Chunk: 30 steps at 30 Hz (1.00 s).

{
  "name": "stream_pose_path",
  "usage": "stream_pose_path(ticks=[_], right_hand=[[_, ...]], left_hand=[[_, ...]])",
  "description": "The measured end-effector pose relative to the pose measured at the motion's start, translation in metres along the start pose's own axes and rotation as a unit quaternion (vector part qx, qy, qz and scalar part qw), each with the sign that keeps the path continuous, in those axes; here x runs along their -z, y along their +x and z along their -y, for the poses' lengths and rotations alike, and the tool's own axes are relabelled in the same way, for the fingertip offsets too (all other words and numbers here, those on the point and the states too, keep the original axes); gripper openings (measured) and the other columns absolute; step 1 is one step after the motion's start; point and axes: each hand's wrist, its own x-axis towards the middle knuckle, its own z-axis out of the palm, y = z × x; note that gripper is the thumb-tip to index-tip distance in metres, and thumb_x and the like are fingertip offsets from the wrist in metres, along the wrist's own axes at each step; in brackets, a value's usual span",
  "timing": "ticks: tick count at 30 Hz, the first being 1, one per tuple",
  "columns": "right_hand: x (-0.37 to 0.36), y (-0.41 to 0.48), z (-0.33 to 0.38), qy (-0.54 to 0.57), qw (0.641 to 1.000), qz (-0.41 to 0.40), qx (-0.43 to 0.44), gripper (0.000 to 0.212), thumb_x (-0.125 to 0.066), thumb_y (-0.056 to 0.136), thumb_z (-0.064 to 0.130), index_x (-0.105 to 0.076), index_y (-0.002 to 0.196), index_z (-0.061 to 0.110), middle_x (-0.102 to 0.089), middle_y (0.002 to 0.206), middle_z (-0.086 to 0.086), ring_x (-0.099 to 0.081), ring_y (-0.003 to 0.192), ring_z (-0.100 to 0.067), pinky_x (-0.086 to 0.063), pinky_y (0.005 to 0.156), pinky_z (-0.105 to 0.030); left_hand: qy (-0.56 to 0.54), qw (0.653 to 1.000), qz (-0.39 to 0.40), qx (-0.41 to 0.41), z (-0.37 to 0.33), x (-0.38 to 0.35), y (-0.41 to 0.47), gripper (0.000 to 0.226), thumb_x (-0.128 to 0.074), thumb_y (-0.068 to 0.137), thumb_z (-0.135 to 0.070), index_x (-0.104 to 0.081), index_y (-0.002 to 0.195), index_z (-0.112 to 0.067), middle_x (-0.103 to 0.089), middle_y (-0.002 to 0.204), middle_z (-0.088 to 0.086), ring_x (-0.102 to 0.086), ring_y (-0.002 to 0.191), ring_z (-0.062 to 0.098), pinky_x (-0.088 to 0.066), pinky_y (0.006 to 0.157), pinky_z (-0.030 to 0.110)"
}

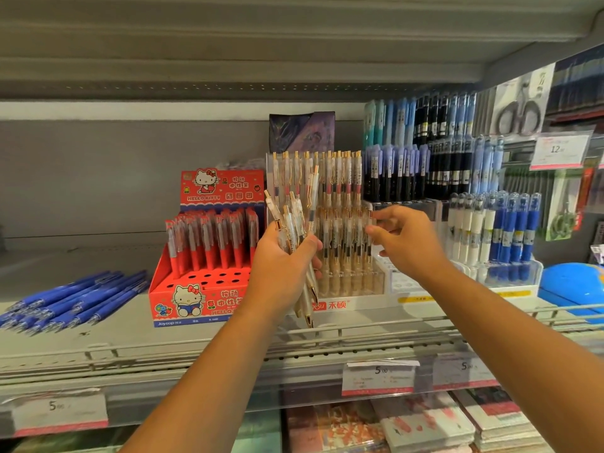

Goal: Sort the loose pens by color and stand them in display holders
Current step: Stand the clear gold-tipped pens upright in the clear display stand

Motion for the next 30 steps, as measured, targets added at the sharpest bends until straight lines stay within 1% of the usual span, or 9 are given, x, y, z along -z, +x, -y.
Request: stream_pose_path(ticks=[4,7,10,12,14,16,20,25,30], right_hand=[[0.003,-0.007,0.004,-0.021,0.998,-0.044,0.029,0.038,-0.071,0.089,0.023,-0.065,0.126,0.018,-0.066,0.094,0.0,-0.063,0.075,-0.008,-0.057,0.08,-0.037],[0.005,-0.011,0.018,-0.04,0.994,-0.087,0.059,0.038,-0.068,0.091,0.027,-0.063,0.128,0.019,-0.06,0.102,-0.002,-0.055,0.075,-0.001,-0.047,0.081,-0.024],[0.005,-0.016,0.044,0.009,0.994,-0.082,0.071,0.027,-0.066,0.092,0.027,-0.066,0.118,0.02,-0.064,0.099,0.002,-0.057,0.08,-0.003,-0.044,0.071,-0.008],[0.001,-0.02,0.065,0.085,0.994,-0.032,0.067,0.026,-0.068,0.09,0.026,-0.065,0.115,0.02,-0.067,0.095,0.004,-0.061,0.083,-0.004,-0.049,0.071,-0.011],[-0.003,-0.023,0.082,0.143,0.988,0.016,0.056,0.029,-0.07,0.089,0.026,-0.064,0.116,0.019,-0.068,0.095,0.002,-0.066,0.087,-0.008,-0.058,0.075,-0.027],[-0.007,-0.025,0.093,0.175,0.983,0.04,0.05,0.023,-0.072,0.088,0.024,-0.065,0.11,0.019,-0.071,0.093,-0.003,-0.07,0.086,-0.016,-0.061,0.073,-0.034],[-0.01,-0.026,0.099,0.211,0.976,0.031,0.041,0.011,-0.071,0.088,0.015,-0.069,0.099,0.019,-0.073,0.089,-0.004,-0.072,0.082,-0.018,-0.061,0.063,-0.029],[-0.014,-0.027,0.097,0.265,0.964,0.012,0.012,0.01,-0.069,0.09,0.012,-0.07,0.097,0.019,-0.07,0.092,-0.008,-0.073,0.077,-0.015,-0.058,0.061,-0.023],[-0.021,-0.024,0.099,0.269,0.963,-0.007,0.012,0.011,-0.064,0.093,0.008,-0.065,0.102,0.013,-0.069,0.092,-0.009,-0.073,0.079,-0.018,-0.061,0.065,-0.028]], left_hand=[[0.016,1.0,-0.012,-0.005,-0.001,0.001,0.0,0.01,-0.064,0.092,-0.021,-0.063,0.103,-0.02,-0.068,0.064,-0.005,-0.066,0.06,0.01,-0.058,0.068,0.037],[0.013,1.0,-0.017,-0.012,-0.002,0.001,0.0,0.013,-0.064,0.093,-0.021,-0.063,0.106,-0.019,-0.067,0.064,-0.008,-0.065,0.062,0.008,-0.055,0.065,0.031],[0.009,1.0,-0.006,-0.02,-0.006,0.0,-0.003,0.023,-0.065,0.093,-0.021,-0.062,0.115,-0.018,-0.069,0.07,-0.012,-0.066,0.064,0.008,-0.052,0.059,0.018],[0.01,0.999,0.014,-0.031,-0.007,-0.002,-0.005,0.032,-0.065,0.094,-0.021,-0.059,0.125,-0.018,-0.072,0.089,-0.011,-0.067,0.08,0.009,-0.056,0.071,0.024],[0.04,0.997,0.038,-0.044,-0.008,-0.004,-0.006,0.043,-0.065,0.094,-0.027,-0.052,0.135,-0.023,-0.068,0.12,-0.003,-0.062,0.111,0.014,-0.051,0.097,0.04],[0.051,0.995,0.064,-0.055,-0.008,-0.005,-0.008,0.047,-0.064,0.094,-0.03,-0.048,0.138,-0.028,-0.064,0.128,-0.002,-0.058,0.122,0.016,-0.048,0.103,0.043],[0.041,0.994,0.073,-0.071,-0.011,-0.003,-0.011,0.04,-0.061,0.096,-0.026,-0.05,0.135,-0.03,-0.069,0.118,-0.004,-0.067,0.105,0.01,-0.057,0.085,0.029],[0.059,0.995,0.039,-0.067,-0.012,0.013,-0.01,0.036,-0.063,0.095,-0.03,-0.054,0.13,-0.03,-0.07,0.112,-0.015,-0.066,0.102,0.002,-0.053,0.087,0.029],[0.043,0.998,-0.018,-0.05,-0.012,0.033,-0.007,0.022,-0.06,0.096,-0.014,-0.06,0.115,-0.025,-0.074,0.092,-0.006,-0.072,0.084,0.014,-0.061,0.074,0.038]])
